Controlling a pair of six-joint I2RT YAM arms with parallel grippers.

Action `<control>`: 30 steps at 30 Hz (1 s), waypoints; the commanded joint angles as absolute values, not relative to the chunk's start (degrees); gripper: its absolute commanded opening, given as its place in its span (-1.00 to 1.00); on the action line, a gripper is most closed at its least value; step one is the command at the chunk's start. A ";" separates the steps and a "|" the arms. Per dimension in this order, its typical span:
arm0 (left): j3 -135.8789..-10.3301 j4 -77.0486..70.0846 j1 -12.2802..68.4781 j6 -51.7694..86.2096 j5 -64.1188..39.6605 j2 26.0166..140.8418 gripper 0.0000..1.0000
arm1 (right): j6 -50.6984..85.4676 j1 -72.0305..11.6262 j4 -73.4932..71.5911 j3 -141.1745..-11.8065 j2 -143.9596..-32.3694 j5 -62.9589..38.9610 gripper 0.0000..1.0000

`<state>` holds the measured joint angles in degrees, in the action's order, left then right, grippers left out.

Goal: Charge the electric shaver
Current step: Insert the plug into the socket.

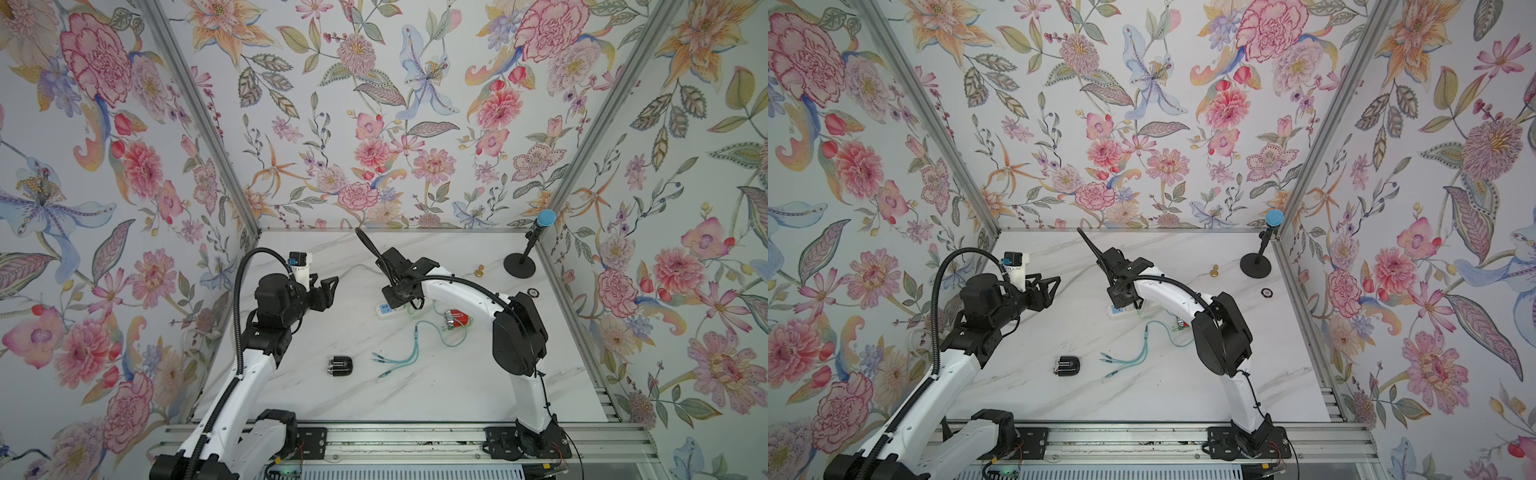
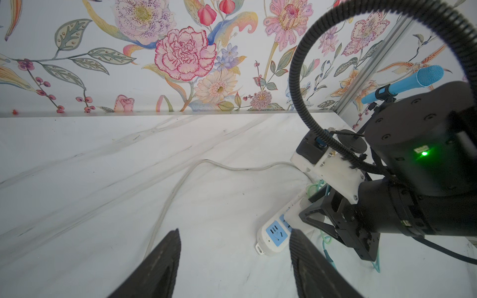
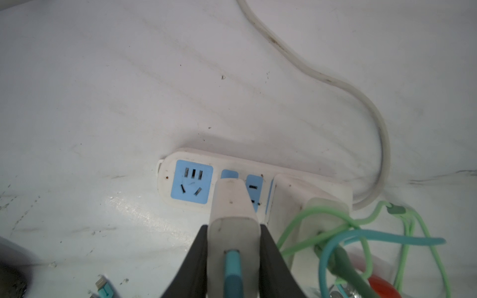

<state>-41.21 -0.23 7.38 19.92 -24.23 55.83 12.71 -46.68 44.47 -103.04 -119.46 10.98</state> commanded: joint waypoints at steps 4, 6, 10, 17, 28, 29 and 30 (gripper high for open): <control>-40.82 -1.14 6.58 19.60 -25.76 56.75 0.39 | 13.62 -45.87 42.47 -102.73 -120.61 10.82 -0.98; -41.04 -1.29 6.60 19.60 -25.93 57.19 0.39 | 13.78 -45.74 42.23 -102.92 -120.82 10.49 -0.99; -40.96 -1.50 6.59 19.58 -25.91 57.72 0.39 | 14.30 -45.82 42.19 -102.57 -121.03 10.33 -0.99; -41.22 -1.57 6.48 19.42 -25.71 58.01 0.38 | 16.38 -46.45 42.19 -101.07 -120.39 10.02 -0.99; -40.25 -2.92 5.31 19.56 -27.55 58.23 0.38 | 18.39 -47.32 42.28 -98.02 -118.05 11.34 -0.99; -40.19 -2.99 5.22 19.57 -27.60 58.24 0.39 | 18.37 -47.36 42.35 -97.92 -117.81 11.47 -0.99; -40.09 -3.07 5.11 19.60 -27.81 58.27 0.39 | 18.37 -47.37 42.54 -97.83 -117.69 11.51 -0.99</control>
<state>-40.86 -1.80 5.91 19.90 -26.39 58.26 17.02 -46.76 39.09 -99.74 -118.32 11.62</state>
